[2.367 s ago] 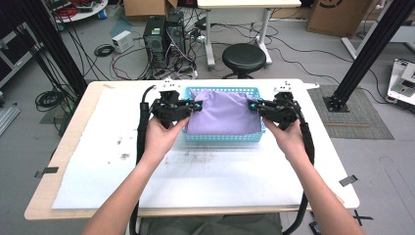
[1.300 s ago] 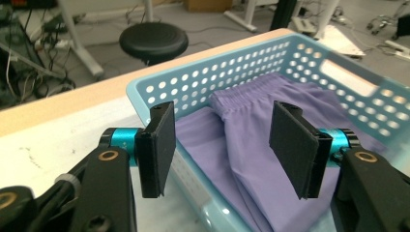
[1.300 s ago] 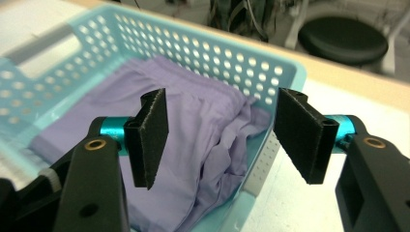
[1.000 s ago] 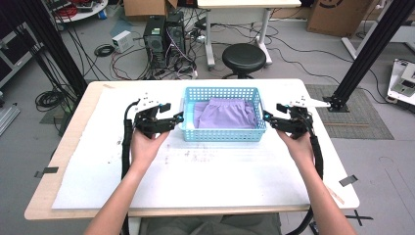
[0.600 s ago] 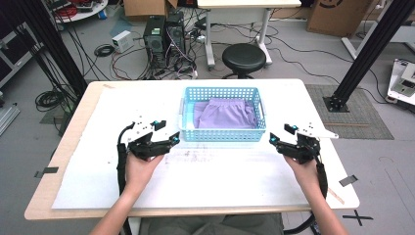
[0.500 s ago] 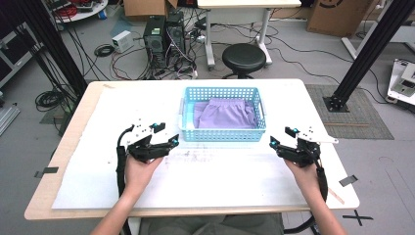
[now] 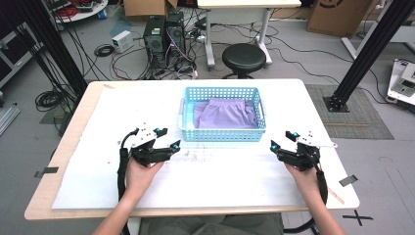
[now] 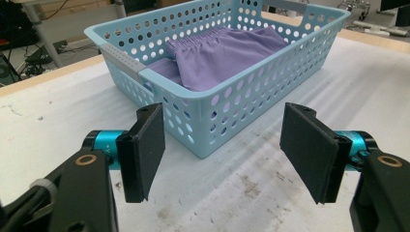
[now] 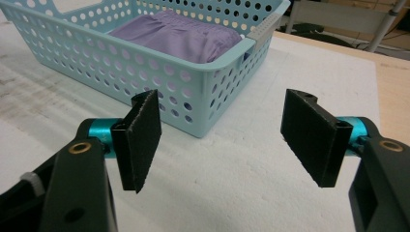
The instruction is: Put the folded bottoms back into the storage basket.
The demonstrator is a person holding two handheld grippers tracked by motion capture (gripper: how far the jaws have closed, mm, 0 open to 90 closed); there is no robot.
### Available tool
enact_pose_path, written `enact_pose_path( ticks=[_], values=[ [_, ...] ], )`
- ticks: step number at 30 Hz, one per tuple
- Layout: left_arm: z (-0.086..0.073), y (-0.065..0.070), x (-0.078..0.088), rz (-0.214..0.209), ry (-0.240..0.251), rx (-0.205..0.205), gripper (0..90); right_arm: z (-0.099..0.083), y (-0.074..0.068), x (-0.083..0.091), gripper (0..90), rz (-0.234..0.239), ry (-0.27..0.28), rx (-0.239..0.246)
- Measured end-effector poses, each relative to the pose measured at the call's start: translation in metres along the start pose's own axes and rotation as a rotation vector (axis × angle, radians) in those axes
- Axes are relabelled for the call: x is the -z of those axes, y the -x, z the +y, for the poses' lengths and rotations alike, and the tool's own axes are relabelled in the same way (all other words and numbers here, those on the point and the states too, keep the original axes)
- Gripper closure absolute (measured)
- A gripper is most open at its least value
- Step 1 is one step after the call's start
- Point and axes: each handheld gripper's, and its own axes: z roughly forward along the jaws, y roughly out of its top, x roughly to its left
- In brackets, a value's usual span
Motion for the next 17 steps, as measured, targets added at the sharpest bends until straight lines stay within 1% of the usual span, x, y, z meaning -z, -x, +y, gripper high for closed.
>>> enact_pose_path(
  ticks=[2, 5, 6, 8, 11, 17],
  values=[
    [-0.0002, 0.0004, -0.0007, 0.001, -0.005, 0.001, 32.7, -0.0007, -0.0001, -0.0003, 30.9, 0.0, -0.002, -0.003],
    [-0.0028, 0.0003, -0.0018, -0.001, 0.003, 0.009, 32.7, -0.002, 0.0006, -0.0012, 30.8, -0.003, -0.008, -0.005],
    [-0.0034, 0.0004, -0.0022, 0.001, -0.001, 0.012, 32.8, -0.0022, 0.0013, -0.0014, 30.8, -0.004, -0.008, -0.002],
    [-0.0036, 0.0005, -0.0026, 0.001, -0.004, 0.014, 32.8, -0.0023, 0.0015, -0.0011, 30.7, -0.003, -0.011, -0.01],
    [-0.0031, 0.0004, -0.0019, 0.003, 0.003, 0.007, 32.8, -0.0023, 0.0024, -0.0012, 30.6, -0.004, -0.006, -0.007],
    [-0.0038, 0.0003, -0.0024, 0.005, -0.004, 0.009, 32.8, -0.0031, 0.0027, -0.0023, 29.4, -0.005, -0.011, -0.006]
  ],
)
